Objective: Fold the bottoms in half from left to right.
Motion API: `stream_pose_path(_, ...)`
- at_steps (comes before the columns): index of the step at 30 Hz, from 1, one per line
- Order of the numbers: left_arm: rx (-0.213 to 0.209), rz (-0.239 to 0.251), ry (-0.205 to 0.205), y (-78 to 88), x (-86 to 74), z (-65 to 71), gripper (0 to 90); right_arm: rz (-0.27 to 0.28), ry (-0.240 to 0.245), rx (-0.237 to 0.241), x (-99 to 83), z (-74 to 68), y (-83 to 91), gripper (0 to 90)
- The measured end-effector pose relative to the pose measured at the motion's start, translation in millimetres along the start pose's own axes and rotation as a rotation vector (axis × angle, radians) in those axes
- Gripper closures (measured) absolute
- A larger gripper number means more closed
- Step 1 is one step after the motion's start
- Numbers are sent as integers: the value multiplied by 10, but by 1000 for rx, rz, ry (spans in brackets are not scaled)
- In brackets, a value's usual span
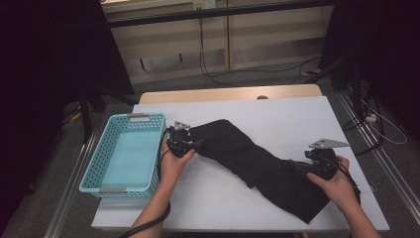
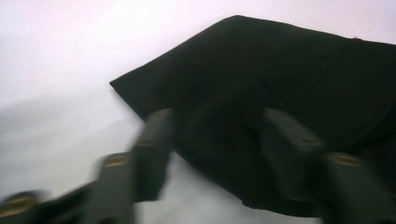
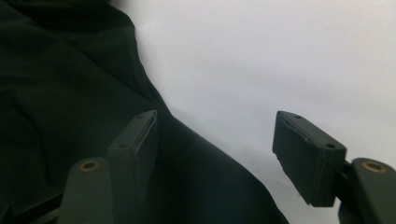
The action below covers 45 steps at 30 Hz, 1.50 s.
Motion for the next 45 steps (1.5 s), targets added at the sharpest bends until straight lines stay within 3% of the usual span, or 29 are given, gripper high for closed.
stream_pose_path(4, 1, 18, -6, 39, -7, 23, 244, -18, -6, -9, -62, 76, 26, 336)
stream_pose_path(10, -6, 7, -49, 61, -40, 65, 187, -67, 42, -14, -195, 65, 11, 396)
stream_pose_path(11, -7, 9, -47, 59, -45, 65, 186, -67, 37, -14, -195, 69, 13, 421)
stream_pose_path(15, -13, 7, -44, 54, -51, 64, 179, -66, 51, 39, -200, 51, 56, 760)
stream_pose_path(16, -18, 5, -44, 58, -49, 70, 179, -66, 52, 52, -201, 46, 58, 809)
stream_pose_path(19, -17, 6, -52, 62, -40, 81, 178, -74, 55, 71, -187, 48, 57, 840)
stream_pose_path(22, -7, 13, -52, 53, -32, 69, 171, -67, 69, 48, -162, 109, 67, 858)
stream_pose_path(24, 0, 9, -52, 47, -27, 47, 164, -52, 47, 37, -136, 201, 77, 862)
stream_pose_path(27, 14, 1, -43, 32, -15, -1, 156, -37, 27, -22, -119, 367, 67, 862)
stream_pose_path(30, 37, -4, -15, 1, -5, -89, 135, -32, -13, -2, -141, 440, 39, 851)
stream_pose_path(32, 50, -11, -2, -38, 2, -131, 136, -30, -4, -11, -154, 422, 20, 767)
stream_pose_path(34, 58, -23, 16, -64, 21, -173, 155, -27, 0, -25, -136, 382, 6, 605)
stream_pose_path(37, 76, -33, 55, -106, 47, -244, 240, -12, 1, -24, -85, 307, 20, 468)
stream_pose_path(40, 78, -49, 67, -153, 59, -277, 388, 3, 6, -14, -59, 261, 34, 409)
stream_pose_path(41, 76, -53, 73, -167, 58, -285, 386, 5, 5, -12, -56, 243, 39, 375)
stream_pose_path(45, 74, -92, 96, -231, 27, -305, 512, 7, 20, 3, -47, 175, 54, 355)
Point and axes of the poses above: each handheld gripper's, and its own axes: y roughly backward along the jaws, x roughly out of its top, z roughly to its right, the point moved 3 cm from there along -y, roughly forward along the jaws, and after that the axes turned 15 degrees about -x, right-handed, at the moved point
